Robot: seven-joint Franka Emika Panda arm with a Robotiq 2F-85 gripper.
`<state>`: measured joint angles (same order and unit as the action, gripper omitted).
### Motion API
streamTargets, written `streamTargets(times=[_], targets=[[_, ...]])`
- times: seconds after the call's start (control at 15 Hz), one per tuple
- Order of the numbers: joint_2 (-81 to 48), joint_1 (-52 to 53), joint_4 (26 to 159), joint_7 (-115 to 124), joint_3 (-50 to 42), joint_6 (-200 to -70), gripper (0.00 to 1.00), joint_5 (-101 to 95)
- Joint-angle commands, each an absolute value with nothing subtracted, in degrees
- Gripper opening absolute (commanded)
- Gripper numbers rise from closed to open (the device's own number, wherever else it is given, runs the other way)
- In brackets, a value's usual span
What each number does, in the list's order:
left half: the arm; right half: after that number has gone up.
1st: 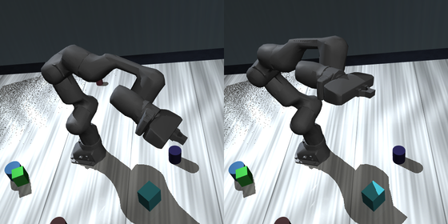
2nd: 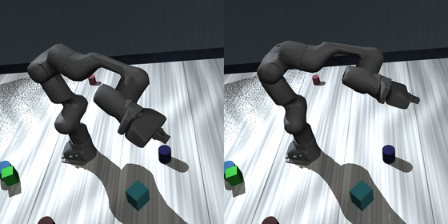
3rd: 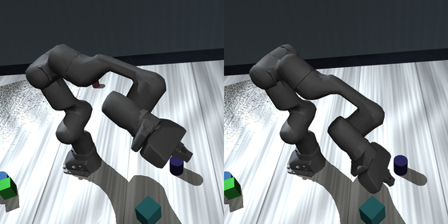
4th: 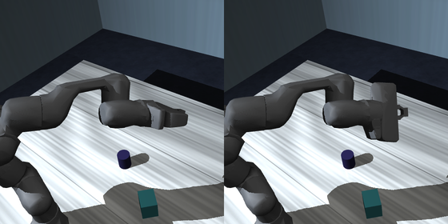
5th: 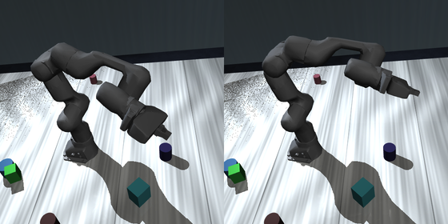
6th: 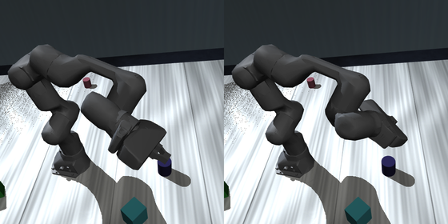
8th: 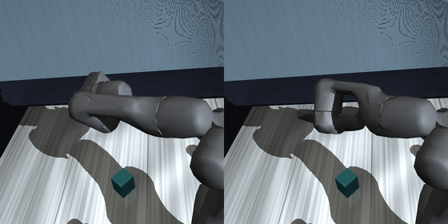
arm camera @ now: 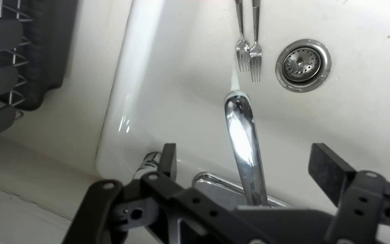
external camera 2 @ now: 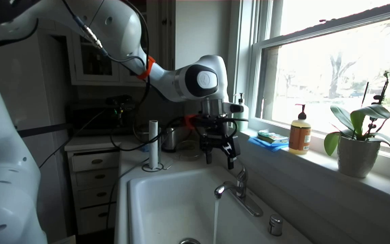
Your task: Push the faucet to the right then push the faucet handle upwards
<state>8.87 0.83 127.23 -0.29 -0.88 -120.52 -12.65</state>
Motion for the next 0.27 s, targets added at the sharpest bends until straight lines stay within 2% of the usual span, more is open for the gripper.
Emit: streamTargets(times=[0.0, 0.2], targets=[[9.0, 0.2, 127.4, -1.0, -0.6, -120.4, 1.00, -12.2], [9.1, 0.3, 127.5, -1.3, -0.7, -120.4, 1.00, -12.0]])
